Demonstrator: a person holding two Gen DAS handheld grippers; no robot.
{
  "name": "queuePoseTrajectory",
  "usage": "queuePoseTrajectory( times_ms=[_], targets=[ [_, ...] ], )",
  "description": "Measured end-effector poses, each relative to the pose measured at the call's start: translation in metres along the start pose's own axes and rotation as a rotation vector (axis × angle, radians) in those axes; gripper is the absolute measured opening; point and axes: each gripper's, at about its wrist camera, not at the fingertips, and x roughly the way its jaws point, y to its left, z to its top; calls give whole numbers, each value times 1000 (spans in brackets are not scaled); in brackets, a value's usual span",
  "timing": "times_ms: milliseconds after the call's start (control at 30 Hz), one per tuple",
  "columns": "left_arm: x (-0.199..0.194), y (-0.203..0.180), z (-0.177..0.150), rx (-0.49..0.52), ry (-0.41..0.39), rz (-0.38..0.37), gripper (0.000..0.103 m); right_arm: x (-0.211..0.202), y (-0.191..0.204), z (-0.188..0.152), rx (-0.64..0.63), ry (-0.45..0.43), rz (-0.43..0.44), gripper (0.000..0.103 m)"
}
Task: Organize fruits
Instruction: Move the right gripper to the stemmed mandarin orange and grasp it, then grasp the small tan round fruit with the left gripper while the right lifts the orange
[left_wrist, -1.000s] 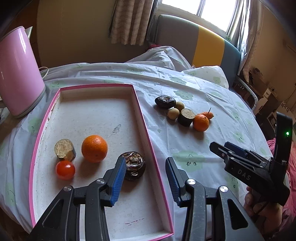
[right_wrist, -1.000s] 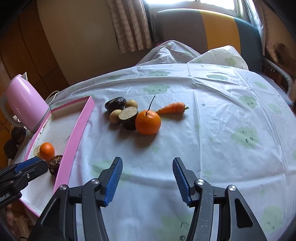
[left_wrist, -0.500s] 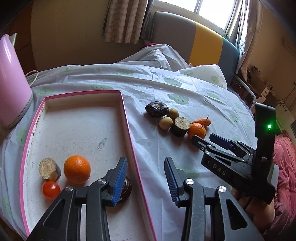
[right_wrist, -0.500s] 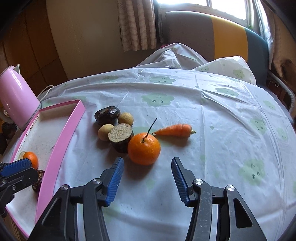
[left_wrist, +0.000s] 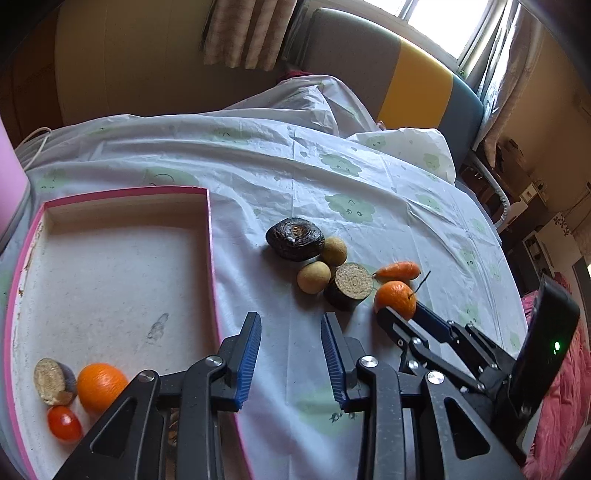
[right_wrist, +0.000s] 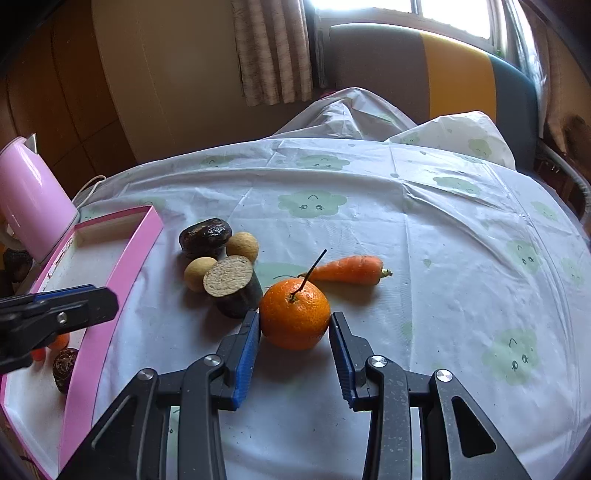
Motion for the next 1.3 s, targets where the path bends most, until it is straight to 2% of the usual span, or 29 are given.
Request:
queuePoseTrajectory(
  times_ms=[267, 567, 1000, 1100, 1300],
  targets=[
    [24, -8, 11, 21, 39, 22, 30, 0, -4, -1, 12, -4, 15, 39],
    [46, -8, 19, 2, 79, -4, 30, 0, -7, -2, 30, -6, 35, 39],
    [62, -16, 25, 23, 82, -14, 30, 2, -10, -3, 51, -3, 61, 39],
    [63, -19, 25, 39, 77, -15, 25, 2, -10, -3, 54, -1, 64, 39],
    [58, -21, 19, 43, 72, -5, 25, 3, -11, -4, 57, 0, 68, 39]
  ],
)
